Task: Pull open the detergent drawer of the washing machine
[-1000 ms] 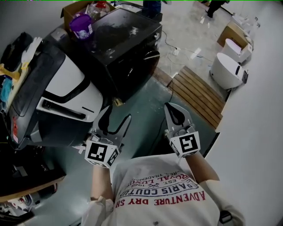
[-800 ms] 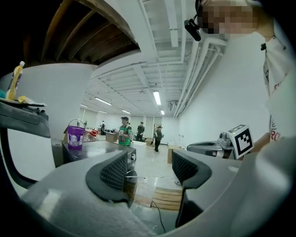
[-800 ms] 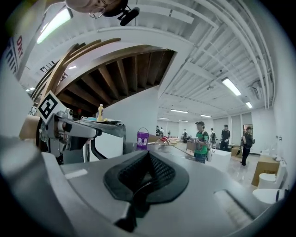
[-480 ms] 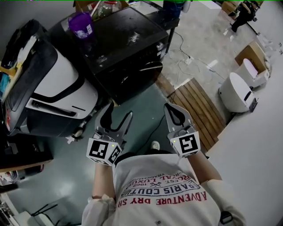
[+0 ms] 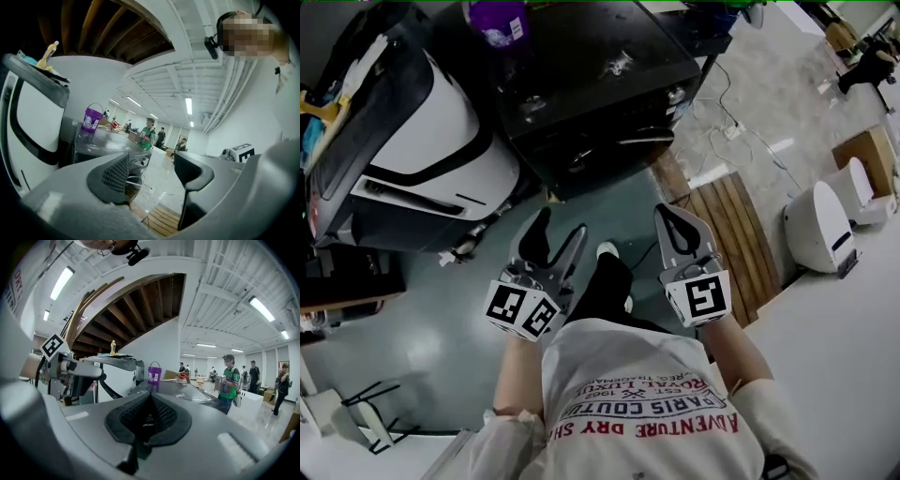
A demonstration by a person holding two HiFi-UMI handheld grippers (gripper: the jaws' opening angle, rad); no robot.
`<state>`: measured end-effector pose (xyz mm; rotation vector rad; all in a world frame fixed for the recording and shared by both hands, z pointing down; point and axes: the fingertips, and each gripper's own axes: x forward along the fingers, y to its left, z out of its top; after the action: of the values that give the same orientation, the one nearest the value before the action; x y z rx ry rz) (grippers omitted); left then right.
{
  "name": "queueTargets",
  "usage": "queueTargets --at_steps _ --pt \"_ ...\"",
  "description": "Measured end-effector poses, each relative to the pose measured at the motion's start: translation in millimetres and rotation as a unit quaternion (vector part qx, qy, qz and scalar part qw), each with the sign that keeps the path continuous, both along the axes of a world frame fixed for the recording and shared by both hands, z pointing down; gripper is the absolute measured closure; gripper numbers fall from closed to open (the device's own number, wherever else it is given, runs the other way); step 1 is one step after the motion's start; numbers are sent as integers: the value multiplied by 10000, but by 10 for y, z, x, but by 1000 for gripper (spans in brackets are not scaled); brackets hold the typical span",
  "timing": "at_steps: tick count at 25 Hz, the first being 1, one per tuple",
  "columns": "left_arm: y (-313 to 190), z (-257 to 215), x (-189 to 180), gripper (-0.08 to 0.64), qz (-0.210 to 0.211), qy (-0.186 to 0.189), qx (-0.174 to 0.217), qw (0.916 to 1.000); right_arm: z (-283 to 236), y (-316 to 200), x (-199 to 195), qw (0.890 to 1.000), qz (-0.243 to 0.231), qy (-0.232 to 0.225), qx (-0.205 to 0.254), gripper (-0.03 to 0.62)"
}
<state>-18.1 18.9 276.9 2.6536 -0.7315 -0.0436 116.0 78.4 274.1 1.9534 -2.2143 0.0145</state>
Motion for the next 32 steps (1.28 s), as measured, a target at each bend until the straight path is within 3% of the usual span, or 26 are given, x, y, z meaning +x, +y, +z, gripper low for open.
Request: queueTargets --at_steps 6,10,13,17,22,28,32 --pt "-547 434 194 259 -186 553 -608 9964 314 -618 157 9995 -297 -18 -94 592" --pt "-1015 761 336 259 -292 1004 -989 9896 535 -1144 187 9977 -658 -35 -153 592" --pt "-1317 1064 410 258 -389 1371 -1330 9808 698 -1523 169 9962 -855 -79 -172 592" --pt "-1652 1496 414 242 -659 1860 -1843 9629 919 -1945 131 9939 -1051 -148 -289 592" --pt "-2037 2074 304 242 -1173 2460 -2444 9306 1316 -2308 120 9915 -1185 -199 -498 592" --pt "-2295 2473 309 242 -1606 3464 -2911 8772 1757 -2464 119 9859 -1531 -64 -676 592" --pt "-2428 2581 294 241 -1786 4187 -3013 8379 1860 -2565 33 9834 -1640 -308 -708 592"
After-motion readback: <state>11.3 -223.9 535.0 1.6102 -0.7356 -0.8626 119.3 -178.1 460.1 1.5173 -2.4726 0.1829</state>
